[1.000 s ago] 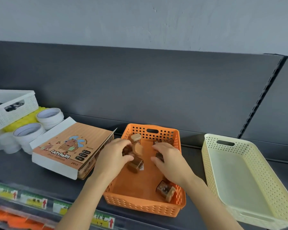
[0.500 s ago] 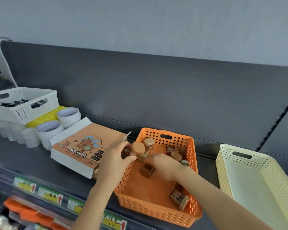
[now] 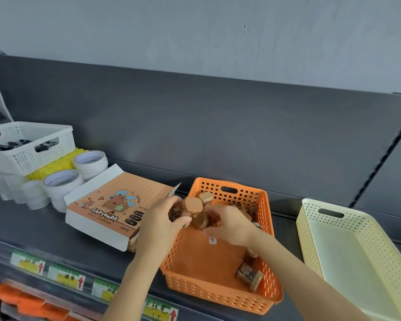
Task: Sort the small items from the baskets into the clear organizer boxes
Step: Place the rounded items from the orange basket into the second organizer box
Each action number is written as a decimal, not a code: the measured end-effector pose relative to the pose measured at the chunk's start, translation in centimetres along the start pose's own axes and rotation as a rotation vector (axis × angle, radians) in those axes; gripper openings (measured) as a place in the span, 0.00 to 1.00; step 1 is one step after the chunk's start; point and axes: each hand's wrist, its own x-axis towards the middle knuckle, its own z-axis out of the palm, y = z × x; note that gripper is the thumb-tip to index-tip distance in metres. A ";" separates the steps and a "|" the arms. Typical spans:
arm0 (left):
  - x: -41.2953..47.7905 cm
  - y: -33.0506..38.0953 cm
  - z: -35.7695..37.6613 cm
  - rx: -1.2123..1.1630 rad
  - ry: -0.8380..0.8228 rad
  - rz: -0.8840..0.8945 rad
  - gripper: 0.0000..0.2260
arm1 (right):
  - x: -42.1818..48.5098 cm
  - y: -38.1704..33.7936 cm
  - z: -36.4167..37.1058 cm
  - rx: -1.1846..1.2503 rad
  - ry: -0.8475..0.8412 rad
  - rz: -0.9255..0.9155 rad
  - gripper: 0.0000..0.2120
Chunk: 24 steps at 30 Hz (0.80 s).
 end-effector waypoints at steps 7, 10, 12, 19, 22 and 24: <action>-0.2 1.3 0.5 -0.071 -0.038 0.048 0.17 | -4.0 -0.7 -1.6 0.315 0.452 0.163 0.11; -0.5 1.8 1.4 -0.118 -0.071 0.065 0.17 | -5.7 -0.4 -0.6 0.414 0.534 0.242 0.13; -0.8 2.5 1.9 -0.157 -0.099 0.076 0.16 | -6.7 -0.1 0.2 0.428 0.575 0.285 0.16; -2.1 5.7 3.6 -0.319 -0.193 0.144 0.15 | -11.1 0.0 -0.5 0.444 0.763 0.386 0.18; -2.9 7.6 5.0 -0.387 -0.264 0.172 0.14 | -13.6 0.4 -0.7 0.479 0.841 0.416 0.15; -3.7 9.1 5.9 -0.402 -0.304 0.215 0.14 | -15.5 0.9 -0.9 0.484 0.889 0.459 0.14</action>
